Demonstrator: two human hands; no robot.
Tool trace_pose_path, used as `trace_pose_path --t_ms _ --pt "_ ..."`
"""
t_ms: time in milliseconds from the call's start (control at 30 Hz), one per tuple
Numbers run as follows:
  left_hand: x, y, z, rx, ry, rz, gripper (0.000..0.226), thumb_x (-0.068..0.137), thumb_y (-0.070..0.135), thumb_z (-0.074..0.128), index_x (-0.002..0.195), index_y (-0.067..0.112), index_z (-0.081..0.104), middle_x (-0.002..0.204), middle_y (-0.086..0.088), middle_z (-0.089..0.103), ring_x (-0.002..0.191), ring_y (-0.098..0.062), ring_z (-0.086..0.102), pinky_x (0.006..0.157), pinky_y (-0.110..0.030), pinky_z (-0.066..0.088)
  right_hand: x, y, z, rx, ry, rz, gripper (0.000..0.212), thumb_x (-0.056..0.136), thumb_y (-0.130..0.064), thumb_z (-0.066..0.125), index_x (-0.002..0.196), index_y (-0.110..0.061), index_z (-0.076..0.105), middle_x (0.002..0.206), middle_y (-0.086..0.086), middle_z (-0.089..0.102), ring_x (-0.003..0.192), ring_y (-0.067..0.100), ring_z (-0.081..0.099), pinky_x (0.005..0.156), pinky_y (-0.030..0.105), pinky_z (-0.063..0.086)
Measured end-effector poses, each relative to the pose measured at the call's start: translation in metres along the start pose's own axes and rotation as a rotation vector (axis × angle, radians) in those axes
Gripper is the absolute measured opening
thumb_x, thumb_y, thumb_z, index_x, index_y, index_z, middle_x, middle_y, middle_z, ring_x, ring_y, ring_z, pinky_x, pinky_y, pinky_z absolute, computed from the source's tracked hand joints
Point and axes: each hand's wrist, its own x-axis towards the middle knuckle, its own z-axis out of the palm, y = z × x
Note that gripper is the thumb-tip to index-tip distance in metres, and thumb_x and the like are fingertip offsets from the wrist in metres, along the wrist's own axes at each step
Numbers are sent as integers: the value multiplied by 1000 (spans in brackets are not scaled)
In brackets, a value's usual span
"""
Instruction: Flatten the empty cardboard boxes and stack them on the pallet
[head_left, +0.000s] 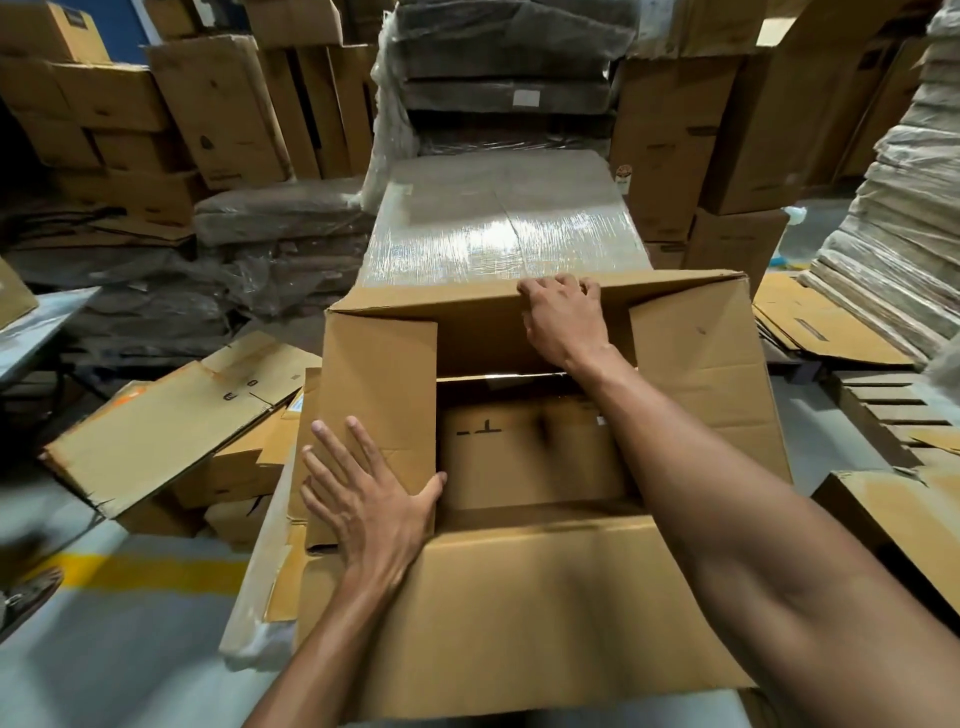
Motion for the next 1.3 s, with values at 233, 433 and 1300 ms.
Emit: trace_pose_path --t_ms 233,433,1300 --pt "5 2 -2 24 -15 6 134 75 83 58 158 15 -21 160 -19 -35 151 -51 -8 118 -66 5 5 3 -1 41 -41 15 40 103 -11 42 140 -20 55 137 7 62 132 31 49 114 55 26" --pt "18 9 -8 60 -39 -11 131 76 83 57 160 14 -17 162 -22 -31 150 -53 -1 117 -68 9 -5 1 -14 83 -95 -23 66 91 -4 52 155 -15 35 162 7 35 152 27 24 122 58 9" --pt "97 38 -19 105 -147 -31 132 69 86 64 162 15 3 166 -21 -9 148 -52 7 117 -68 12 -89 24 -7 -431 -424 124 21 101 -23 52 96 -19 72 102 4 72 109 27 60 105 41 34"
